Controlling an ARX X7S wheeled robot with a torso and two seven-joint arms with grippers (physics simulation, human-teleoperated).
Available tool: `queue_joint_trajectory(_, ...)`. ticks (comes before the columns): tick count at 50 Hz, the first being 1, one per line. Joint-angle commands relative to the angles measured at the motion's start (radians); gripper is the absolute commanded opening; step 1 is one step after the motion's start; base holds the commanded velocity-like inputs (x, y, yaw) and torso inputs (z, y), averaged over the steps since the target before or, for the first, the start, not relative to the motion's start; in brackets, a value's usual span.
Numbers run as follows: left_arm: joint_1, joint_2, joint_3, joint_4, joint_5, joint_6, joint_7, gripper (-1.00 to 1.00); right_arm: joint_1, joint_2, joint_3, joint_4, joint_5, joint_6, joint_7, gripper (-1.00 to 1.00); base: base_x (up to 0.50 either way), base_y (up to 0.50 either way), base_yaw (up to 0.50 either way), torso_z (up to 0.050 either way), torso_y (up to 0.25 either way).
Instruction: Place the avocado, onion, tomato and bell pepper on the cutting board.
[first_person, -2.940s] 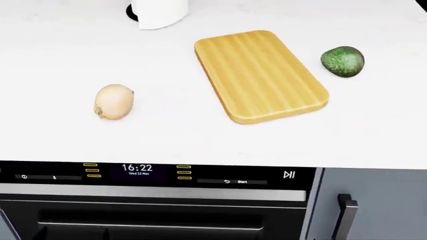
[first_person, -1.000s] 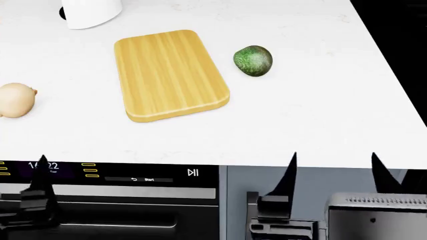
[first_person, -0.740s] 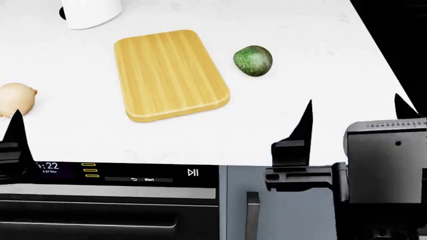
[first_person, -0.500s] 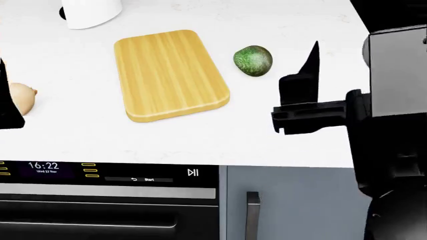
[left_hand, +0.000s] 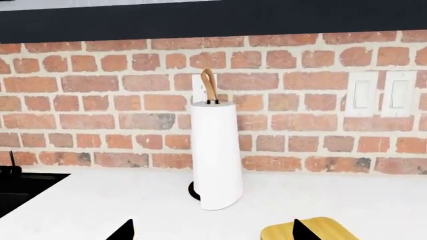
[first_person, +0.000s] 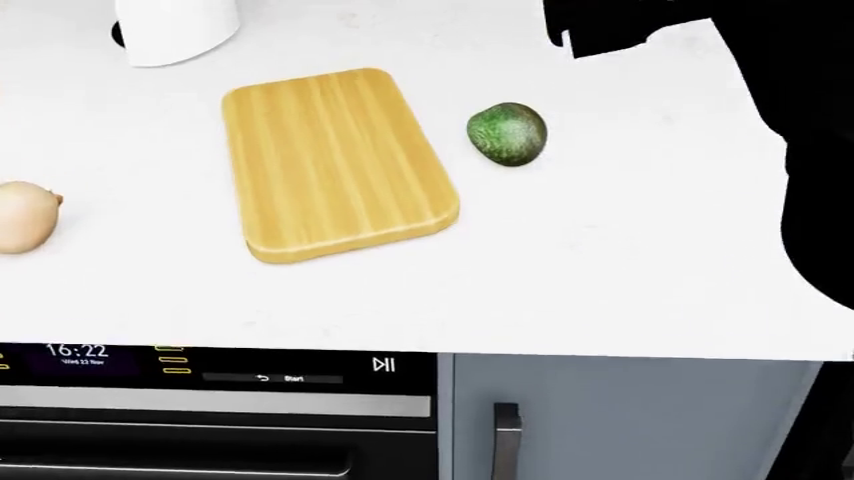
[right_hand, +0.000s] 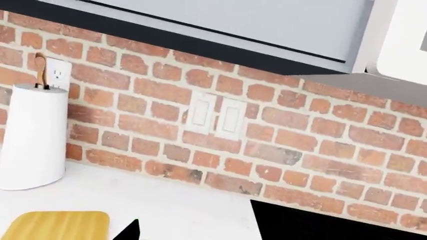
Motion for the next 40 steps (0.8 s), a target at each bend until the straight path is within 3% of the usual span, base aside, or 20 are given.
queue_joint_trajectory(1,-0.101,0.012,-0.005,-0.081,0.012,-0.041,0.035,1.0,0.086,-0.017,-0.032,0.094,-0.007,-0.013,-0.059,1.0,0.5,0.0,0.0,0.0,0.0)
queue_joint_trajectory(40,-0.114,-0.006,-0.028,-0.088,-0.018,-0.047,0.03,1.0,0.064,-0.007,-0.049,0.088,0.032,-0.03,-0.031,1.0,0.5,0.05,0.0,0.0,0.0)
